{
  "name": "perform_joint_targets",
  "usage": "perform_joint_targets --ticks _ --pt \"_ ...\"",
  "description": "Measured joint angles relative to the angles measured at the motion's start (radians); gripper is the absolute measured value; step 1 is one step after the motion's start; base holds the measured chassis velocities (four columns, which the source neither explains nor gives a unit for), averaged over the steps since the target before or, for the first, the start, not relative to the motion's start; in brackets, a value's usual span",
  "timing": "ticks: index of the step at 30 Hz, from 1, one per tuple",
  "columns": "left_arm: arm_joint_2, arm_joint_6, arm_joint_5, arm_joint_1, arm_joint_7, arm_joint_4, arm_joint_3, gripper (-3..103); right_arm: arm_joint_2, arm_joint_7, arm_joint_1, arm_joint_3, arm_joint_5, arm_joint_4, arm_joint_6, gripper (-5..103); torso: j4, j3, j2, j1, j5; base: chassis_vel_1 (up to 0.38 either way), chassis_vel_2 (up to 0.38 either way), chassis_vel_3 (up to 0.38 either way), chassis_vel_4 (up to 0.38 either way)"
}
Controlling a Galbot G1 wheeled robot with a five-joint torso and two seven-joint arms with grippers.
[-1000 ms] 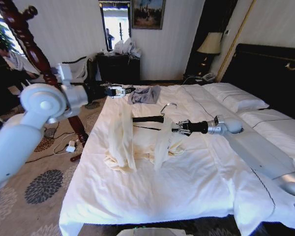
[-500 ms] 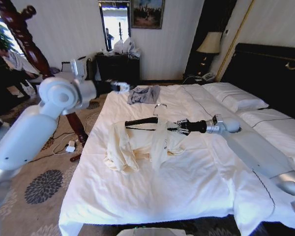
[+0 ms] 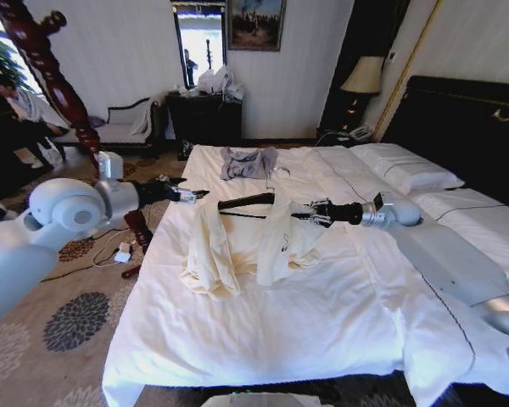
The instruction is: Pick up the clothes from the bed and hang them on the clothes hanger.
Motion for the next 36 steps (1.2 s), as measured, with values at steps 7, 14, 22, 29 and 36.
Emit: perform_joint_targets --ticks 7,14,22,29,36 --pt "-0.029 -0.096 0.105 -0.018 0.198 0.079 0.052 100 0.016 0.000 0.008 -0.006 -0.011 0.014 0.003 19 0.0004 0.000 0.000 0.000 -0.0001 0.000 0.000 0.000 0.000" --pt "-0.064 -0.137 0.112 0.011 0.223 0.160 0.005 100 -0.002 0.000 -0.019 0.011 -0.013 0.015 0.015 19 0.0005 0.000 0.000 0.000 0.0003 0.000 0.000 0.000 0.000" --pt "-0.040 -0.226 0.187 0.078 0.270 0.281 -0.073 100 -0.004 0.000 -0.011 0.019 0.001 0.015 0.018 19 0.0013 0.000 0.000 0.000 0.0000 0.000 0.000 0.000 0.000" --pt "-0.057 -0.310 0.254 0.177 0.328 0.275 -0.090 100 -0.008 0.003 -0.012 0.029 0.002 0.013 0.018 19 0.0003 0.000 0.000 0.000 0.0001 0.000 0.000 0.000 0.000" --pt "-0.071 -0.348 0.271 0.195 0.350 0.273 -0.089 100 -0.005 0.010 -0.012 0.032 0.003 0.010 0.018 19 0.0009 0.000 0.000 0.000 0.0001 0.000 0.000 0.000 0.000"
